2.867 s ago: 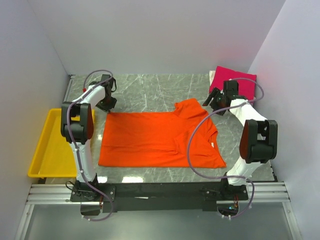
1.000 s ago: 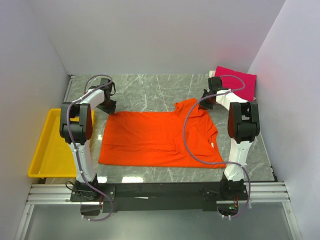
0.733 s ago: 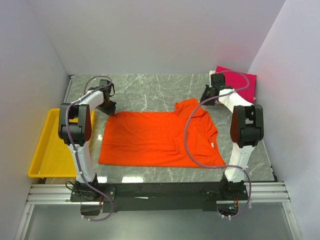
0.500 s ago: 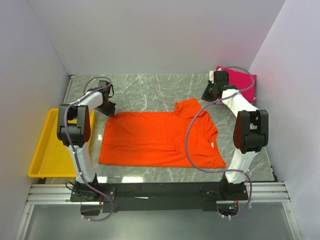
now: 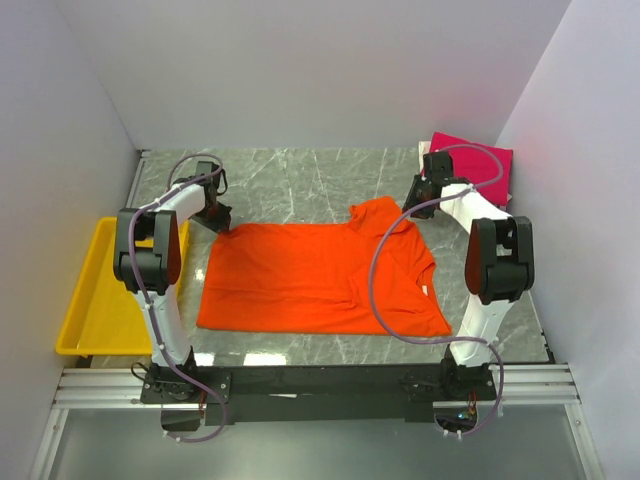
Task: Fold and stack the t-shirts
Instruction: Fold the tshirt
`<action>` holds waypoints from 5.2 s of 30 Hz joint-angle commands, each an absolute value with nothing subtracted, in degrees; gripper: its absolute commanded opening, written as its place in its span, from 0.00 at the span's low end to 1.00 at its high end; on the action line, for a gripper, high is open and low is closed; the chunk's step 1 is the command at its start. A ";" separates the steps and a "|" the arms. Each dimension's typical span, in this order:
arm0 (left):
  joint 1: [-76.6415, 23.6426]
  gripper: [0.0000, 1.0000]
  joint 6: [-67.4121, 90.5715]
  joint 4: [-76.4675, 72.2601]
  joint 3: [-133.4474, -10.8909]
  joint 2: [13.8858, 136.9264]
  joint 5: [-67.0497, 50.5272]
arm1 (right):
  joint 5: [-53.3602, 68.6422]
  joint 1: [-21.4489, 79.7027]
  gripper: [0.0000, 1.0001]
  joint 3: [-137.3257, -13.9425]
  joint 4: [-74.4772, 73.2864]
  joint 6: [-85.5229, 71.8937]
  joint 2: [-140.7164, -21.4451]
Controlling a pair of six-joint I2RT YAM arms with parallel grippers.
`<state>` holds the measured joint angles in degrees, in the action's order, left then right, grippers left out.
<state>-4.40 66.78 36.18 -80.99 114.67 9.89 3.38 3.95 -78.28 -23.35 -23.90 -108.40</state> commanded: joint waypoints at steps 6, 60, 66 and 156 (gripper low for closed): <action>-4.22 0.01 66.01 35.42 -80.51 113.29 9.05 | -1.40 5.97 0.35 -78.75 -24.96 -22.50 -109.86; -2.37 0.01 64.86 32.08 -70.66 99.58 7.03 | -8.00 7.29 0.00 -58.80 -20.65 -29.44 -84.20; -1.85 0.01 63.81 31.12 -69.00 96.69 6.42 | -7.47 7.29 0.00 -56.25 -20.83 -29.88 -80.25; -13.41 0.38 55.81 23.39 -53.60 80.14 0.62 | 0.10 9.58 0.54 -46.30 -21.88 -34.19 -67.22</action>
<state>-7.81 57.60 27.03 -49.78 77.76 2.37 1.83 8.32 -40.75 -24.71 -36.34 -63.40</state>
